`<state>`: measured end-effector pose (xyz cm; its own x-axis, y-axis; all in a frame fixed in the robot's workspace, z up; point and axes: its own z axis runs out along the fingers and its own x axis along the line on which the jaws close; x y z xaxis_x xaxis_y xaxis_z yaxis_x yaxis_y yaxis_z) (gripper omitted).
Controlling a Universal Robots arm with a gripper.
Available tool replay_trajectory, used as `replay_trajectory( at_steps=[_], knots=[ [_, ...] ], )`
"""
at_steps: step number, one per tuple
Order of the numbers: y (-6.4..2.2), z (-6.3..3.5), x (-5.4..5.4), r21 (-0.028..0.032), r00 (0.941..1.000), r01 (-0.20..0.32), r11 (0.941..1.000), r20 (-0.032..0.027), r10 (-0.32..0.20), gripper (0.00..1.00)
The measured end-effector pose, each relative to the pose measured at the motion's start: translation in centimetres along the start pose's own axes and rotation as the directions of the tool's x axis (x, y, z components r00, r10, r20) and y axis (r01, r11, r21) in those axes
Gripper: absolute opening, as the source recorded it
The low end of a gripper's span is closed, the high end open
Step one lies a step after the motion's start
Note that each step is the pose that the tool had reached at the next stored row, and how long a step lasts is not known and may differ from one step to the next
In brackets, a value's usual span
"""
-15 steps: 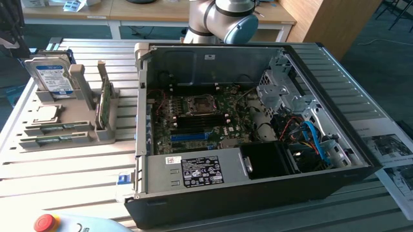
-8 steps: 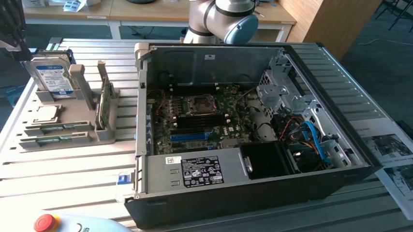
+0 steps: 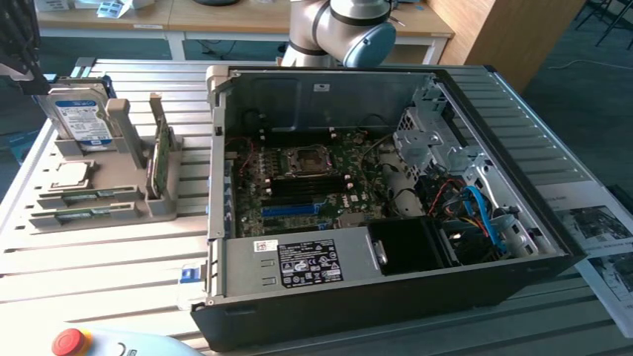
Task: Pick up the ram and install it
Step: 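Pick up the ram and move it above insertion slot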
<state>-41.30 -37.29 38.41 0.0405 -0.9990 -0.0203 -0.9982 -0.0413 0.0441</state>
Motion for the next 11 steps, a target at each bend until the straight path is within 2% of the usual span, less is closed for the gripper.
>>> replay_trajectory(
  at_steps=[6, 7, 10, 11],
  knots=[
    [0.0, 0.0, 0.0, 0.0, 1.0, 0.0, 1.0, 0.0, 0.0, 0.1],
    [-0.01, 0.29, 0.0, 0.0, 1.0, 0.0, 1.0, 0.0, 0.0, 0.1],
    [-0.09, 2.03, 0.0, -0.0001, 1.0, 0.0, 1.0, -0.0002, 0.0, 0.1],
    [-0.1, 2.18, 0.0, -0.0001, 1.0, 0.0, 1.0, -0.0002, 0.0, 0.1]
  ],
)
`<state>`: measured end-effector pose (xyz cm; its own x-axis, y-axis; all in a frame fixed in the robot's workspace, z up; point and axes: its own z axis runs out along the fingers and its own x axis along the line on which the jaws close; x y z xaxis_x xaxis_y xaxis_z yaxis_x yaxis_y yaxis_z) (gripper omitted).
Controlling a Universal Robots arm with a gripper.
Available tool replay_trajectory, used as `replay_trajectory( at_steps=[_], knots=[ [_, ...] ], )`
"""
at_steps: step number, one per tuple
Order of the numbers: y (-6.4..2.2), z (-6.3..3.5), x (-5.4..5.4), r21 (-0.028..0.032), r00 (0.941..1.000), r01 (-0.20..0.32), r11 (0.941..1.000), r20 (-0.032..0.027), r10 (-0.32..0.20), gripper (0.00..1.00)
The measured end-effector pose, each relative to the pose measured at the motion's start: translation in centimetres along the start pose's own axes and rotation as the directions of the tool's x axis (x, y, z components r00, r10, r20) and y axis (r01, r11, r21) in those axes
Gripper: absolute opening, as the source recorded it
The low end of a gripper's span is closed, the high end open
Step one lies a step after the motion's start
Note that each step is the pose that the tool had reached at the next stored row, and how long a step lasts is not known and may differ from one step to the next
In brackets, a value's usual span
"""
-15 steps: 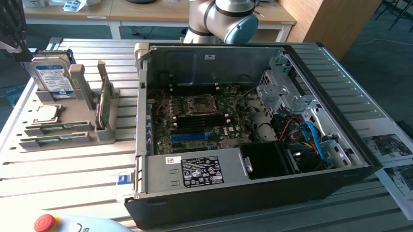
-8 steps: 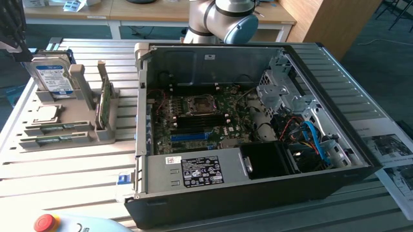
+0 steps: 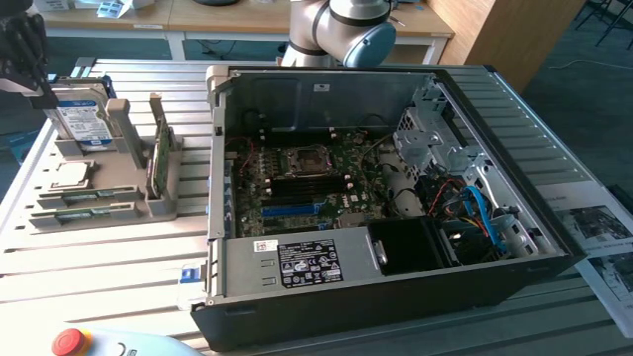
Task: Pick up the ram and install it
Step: 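Pick up the ram and move it above insertion slot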
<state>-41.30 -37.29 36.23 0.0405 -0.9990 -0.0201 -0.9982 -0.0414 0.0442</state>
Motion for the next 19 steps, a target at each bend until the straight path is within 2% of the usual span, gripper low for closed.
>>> replay_trajectory(
  at_steps=[5, 19],
  knots=[
    [-0.03, 0.61, 0.01, 0.0, 1.0, 0.0, 1.0, -0.0001, 0.0, 0.1],
    [-0.03, 0.64, 0.01, 0.0002, 1.0, 0.0, 1.0, 0.0, 0.0, 0.1]
  ],
)
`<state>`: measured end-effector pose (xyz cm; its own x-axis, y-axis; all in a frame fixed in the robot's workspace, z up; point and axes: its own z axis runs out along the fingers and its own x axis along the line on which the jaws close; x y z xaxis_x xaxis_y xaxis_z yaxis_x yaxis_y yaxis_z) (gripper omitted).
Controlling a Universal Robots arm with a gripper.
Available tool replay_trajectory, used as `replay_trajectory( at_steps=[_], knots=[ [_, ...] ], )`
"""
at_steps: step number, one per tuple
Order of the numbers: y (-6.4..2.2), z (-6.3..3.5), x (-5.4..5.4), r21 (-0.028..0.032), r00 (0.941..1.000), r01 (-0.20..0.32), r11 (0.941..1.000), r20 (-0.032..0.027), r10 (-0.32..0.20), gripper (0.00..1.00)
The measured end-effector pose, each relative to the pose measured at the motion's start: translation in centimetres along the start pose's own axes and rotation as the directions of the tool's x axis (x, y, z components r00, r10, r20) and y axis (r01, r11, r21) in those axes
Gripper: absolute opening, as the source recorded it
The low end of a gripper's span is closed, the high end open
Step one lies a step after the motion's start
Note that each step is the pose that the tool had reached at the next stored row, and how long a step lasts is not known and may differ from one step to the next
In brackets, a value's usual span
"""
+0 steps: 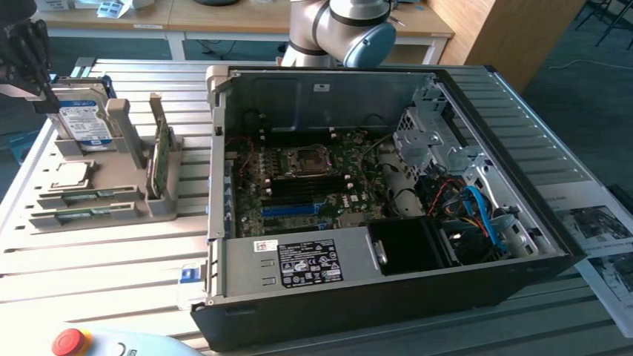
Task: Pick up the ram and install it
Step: 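Pick up the ram and move it above insertion slot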
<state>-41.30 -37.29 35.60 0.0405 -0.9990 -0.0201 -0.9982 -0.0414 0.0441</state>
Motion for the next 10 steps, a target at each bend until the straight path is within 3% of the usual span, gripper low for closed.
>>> replay_trajectory(
  at_steps=[3, 5, 6, 10],
  knots=[
    [0.0, 0.0, 0.0, 0.0, 1.0, 0.0, 1.0, 0.0, 0.0, 0.11],
    [0.0, 0.0, 0.0, 0.0, 1.0, 0.0, 1.0, 0.0, 0.0, 0.16],
    [0.0, 0.0, 0.0, -0.0001, 1.0, 0.0, 1.0, 0.0, 0.0, 0.24],
    [0.0, 0.0, 0.0, -0.0001, 1.0, 0.0, 1.0, 0.0, 0.0, 0.24]
  ],
)
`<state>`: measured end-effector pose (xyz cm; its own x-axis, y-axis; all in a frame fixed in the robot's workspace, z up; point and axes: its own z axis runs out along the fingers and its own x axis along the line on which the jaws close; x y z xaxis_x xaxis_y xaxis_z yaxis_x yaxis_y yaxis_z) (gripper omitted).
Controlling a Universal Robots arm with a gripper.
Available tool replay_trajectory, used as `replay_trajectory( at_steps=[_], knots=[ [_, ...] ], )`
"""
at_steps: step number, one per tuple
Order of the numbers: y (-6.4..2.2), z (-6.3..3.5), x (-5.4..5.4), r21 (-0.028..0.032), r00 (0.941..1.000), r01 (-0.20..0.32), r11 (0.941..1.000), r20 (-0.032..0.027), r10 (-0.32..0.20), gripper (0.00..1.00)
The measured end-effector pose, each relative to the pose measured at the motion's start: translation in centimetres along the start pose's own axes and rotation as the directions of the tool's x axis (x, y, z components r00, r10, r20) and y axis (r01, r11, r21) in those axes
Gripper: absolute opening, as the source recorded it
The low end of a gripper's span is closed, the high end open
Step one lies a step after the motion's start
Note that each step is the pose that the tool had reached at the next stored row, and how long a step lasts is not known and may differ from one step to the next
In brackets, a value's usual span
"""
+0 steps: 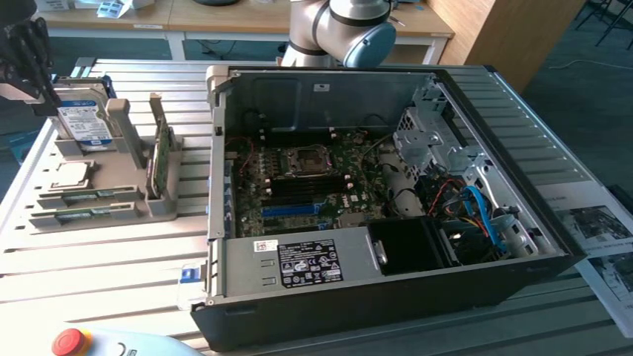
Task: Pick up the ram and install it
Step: 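Pick up the ram and move it above insertion slot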
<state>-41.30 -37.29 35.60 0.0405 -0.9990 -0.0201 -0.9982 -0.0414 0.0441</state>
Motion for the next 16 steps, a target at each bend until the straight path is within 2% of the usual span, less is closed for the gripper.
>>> replay_trajectory(
  at_steps=[8, 16],
  knots=[
    [0.01, 0.01, 0.02, 0.0001, 1.0, 0.0, 1.0, 0.0, 0.0, 0.24],
    [0.03, -0.01, 0.73, 0.0001, 1.0, 0.0, 1.0, 0.0, 0.0, 0.24]
  ],
)
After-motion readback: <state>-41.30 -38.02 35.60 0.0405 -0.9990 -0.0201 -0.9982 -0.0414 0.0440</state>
